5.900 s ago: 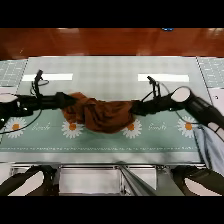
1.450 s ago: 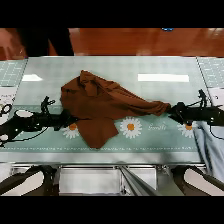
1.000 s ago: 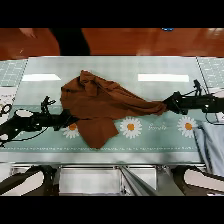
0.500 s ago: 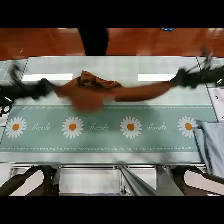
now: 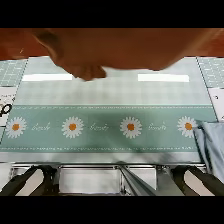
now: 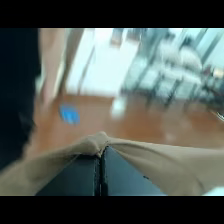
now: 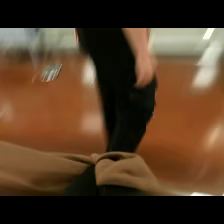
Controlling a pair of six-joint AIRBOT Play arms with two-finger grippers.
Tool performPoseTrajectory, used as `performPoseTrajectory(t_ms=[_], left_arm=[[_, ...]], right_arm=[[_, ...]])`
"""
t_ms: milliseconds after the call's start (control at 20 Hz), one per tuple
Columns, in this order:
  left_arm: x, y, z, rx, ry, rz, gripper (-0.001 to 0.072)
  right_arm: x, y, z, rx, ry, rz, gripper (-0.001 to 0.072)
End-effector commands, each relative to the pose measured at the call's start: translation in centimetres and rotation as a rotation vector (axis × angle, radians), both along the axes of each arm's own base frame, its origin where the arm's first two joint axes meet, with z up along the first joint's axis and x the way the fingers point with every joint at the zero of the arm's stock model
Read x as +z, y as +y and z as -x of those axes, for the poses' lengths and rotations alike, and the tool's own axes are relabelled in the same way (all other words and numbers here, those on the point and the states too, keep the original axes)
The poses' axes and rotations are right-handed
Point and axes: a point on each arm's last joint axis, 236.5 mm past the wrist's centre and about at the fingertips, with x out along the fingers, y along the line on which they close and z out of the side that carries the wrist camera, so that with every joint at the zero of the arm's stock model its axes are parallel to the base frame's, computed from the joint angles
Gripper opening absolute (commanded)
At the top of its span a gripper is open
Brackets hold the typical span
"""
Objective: Fold the shirts.
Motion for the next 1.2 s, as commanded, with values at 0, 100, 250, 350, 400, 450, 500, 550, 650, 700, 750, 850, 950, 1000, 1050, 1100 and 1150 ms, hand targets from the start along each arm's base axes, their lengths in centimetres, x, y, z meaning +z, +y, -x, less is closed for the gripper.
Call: performPoseTrajectory(t_ms=[0,100,250,350,400,450,500,550,650,700,750,850,950,1000,1050,1100,1150], left_arm=[[6.1,-0.6,7.4,0.121,-0.195,-0.106,0.0017],[6.3,0.2,10.4,0.24,-0.227,-0.181,0.0018],[7.0,1.1,16.2,0.419,-0.296,-0.273,0.0018],[6.7,1.8,19.1,0.515,-0.309,-0.321,0.0018],[6.0,2.3,19.8,0.54,-0.286,-0.338,0.0018],[5.0,2.5,20.0,0.53,-0.251,-0.329,0.0018],[3.5,2.4,19.6,0.494,-0.202,-0.32,0.0018],[1.8,2.3,18.6,0.45,-0.147,-0.318,0.0018],[-2.7,2.7,15.1,0.381,0.013,-0.282,0.0018],[-5.5,3.0,12.6,0.355,0.101,-0.271,0.0018],[-8.2,3.3,10.1,0.33,0.177,-0.25,0.0018],[-14.2,3.6,4.6,0.271,0.321,-0.168,0.0018],[-20.0,4.3,-0.6,0.241,0.446,-0.085,0.0018],[-22.9,4.8,-3.3,0.231,0.499,-0.053,0.0018],[-25.7,5.4,-5.9,0.229,0.545,-0.023,0.0018],[-28.1,6.1,-8.3,0.237,0.589,0.006,0.0018],[-30.4,6.9,-10.7,0.25,0.632,0.027,0.0018]], right_arm=[[6.3,-0.4,8.7,-0.116,-0.208,0.106,0.0024],[6.7,-0.9,12.1,-0.175,-0.225,0.134,0.0024],[5.0,-0.7,15.4,-0.197,-0.167,0.156,0.0024],[3.8,-0.4,16.1,-0.192,-0.123,0.15,0.0024],[2.8,-0.4,16.1,-0.19,-0.092,0.143,0.0024],[1.6,-0.5,15.9,-0.187,-0.053,0.134,0.0024],[0.2,-0.3,15.5,-0.173,-0.006,0.124,0.0024],[-1.5,0.3,14.8,-0.138,0.051,0.105,0.0024],[-4.5,2.1,12.4,-0.034,0.14,0.033,0.0024],[-6.2,2.5,11.0,0.004,0.179,0.007,0.0024],[-8.7,2.5,9.1,0.02,0.231,-0.023,0.0024],[-14.4,1.5,5.3,0.014,0.357,-0.071,0.0024],[-20.1,1.5,1.5,0.055,0.479,-0.135,0.0024],[-22.4,2.0,-0.2,0.088,0.527,-0.156,0.0024],[-24.9,2.4,-2.4,0.102,0.571,-0.154,0.0024],[-27.2,3.3,-4.8,0.119,0.605,-0.15,0.0024],[-29.4,4.3,-7.4,0.129,0.62,-0.148,0.0024]])
